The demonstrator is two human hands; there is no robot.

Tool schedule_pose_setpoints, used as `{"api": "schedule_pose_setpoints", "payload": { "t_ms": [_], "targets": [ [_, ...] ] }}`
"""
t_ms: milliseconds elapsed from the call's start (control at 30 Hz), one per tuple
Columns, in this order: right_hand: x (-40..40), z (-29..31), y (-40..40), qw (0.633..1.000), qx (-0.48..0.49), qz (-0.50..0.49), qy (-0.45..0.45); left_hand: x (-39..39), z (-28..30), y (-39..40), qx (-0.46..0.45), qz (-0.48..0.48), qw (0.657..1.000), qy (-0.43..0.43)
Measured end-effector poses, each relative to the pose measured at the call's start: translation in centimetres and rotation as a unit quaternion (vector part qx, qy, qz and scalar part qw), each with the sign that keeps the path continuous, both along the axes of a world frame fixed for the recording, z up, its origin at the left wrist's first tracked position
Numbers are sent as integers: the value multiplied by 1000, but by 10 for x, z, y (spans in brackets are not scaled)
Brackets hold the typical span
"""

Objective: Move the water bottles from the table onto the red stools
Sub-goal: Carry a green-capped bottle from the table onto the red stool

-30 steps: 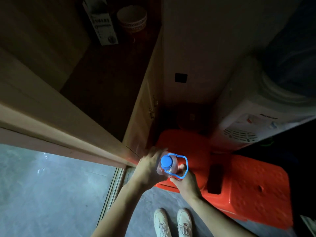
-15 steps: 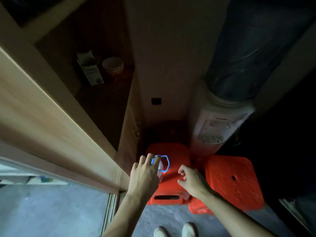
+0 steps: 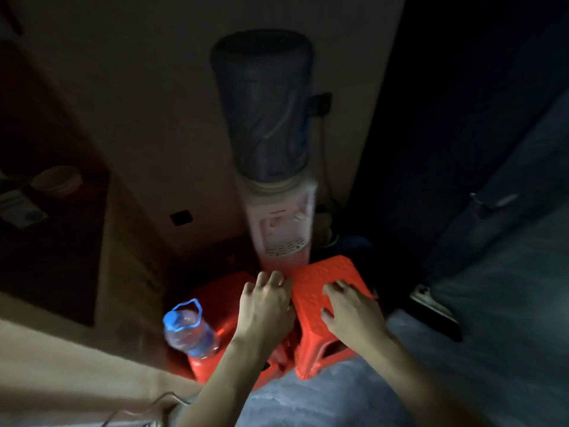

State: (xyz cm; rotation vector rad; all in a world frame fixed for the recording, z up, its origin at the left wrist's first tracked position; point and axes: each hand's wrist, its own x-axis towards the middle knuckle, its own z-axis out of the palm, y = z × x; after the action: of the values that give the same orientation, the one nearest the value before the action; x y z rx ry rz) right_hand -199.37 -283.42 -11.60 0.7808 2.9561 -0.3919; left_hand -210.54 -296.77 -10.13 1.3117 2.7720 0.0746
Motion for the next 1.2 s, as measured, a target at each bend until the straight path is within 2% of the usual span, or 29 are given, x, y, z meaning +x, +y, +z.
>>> {"api": "schedule_pose_setpoints", "payload": {
  "t_ms": [167, 433, 600, 800, 933, 1100, 1200],
  "targets": [
    [99, 21, 60, 989, 56, -134, 32, 77, 27, 86, 19, -95, 995, -12],
    [300, 25, 144, 940, 50, -337, 33, 244, 45, 226, 55, -268, 961, -33],
    [422, 37, 161, 887, 58, -457, 33, 353, 49, 287, 41, -402, 914, -28],
    [533, 46, 147, 809, 66, -582, 43, 476, 58, 329, 36, -528, 846, -63],
    [587, 48, 132, 754, 62, -653, 42, 543, 62, 348, 42, -595, 800, -70],
    [637, 47, 132, 705, 55, -706, 33, 606, 61, 377, 53, -654, 750, -89],
    [656, 45, 153, 686, 54, -725, 32, 627, 57, 407, 57, -657, 743, -110]
  ]
}}
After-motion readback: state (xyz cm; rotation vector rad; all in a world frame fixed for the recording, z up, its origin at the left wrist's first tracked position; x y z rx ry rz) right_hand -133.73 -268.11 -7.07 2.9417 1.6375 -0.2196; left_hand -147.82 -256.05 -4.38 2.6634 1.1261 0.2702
